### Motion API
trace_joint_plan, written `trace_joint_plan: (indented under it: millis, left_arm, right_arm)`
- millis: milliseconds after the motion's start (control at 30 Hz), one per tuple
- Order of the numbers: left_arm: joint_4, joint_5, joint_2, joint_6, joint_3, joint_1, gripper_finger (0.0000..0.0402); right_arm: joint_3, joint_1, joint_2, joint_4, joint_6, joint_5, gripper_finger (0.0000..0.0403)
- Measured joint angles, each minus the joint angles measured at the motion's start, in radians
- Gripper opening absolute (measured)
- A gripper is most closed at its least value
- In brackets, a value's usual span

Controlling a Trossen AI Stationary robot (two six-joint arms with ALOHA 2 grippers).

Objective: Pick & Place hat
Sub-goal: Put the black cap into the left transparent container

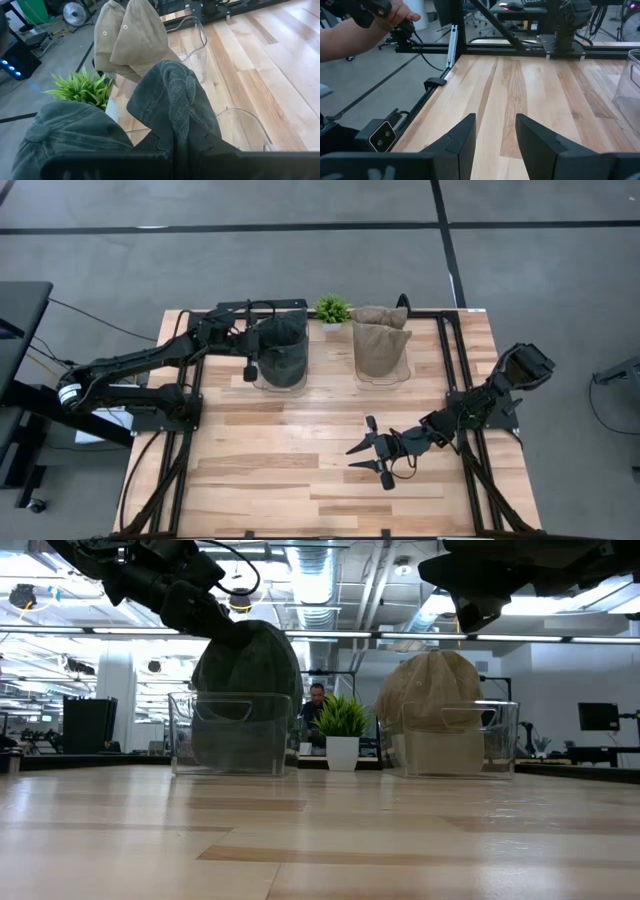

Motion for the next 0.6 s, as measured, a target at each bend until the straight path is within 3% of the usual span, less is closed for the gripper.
trace_joint_plan:
  millis: [367,600]
  left_arm:
    - [0.006,-0.005,0.0,0.0,0.0,0.0,0.0013]
    - [0.023,-0.02,0.0,0.007,0.0,0.0,0.0042]
  right_arm:
    - [0.0,0.0,0.0,0.0,-0.001,0.0,0.0128]
    - [0.0,0.0,0.0,0.0,-0.001,0.0,0.0128]
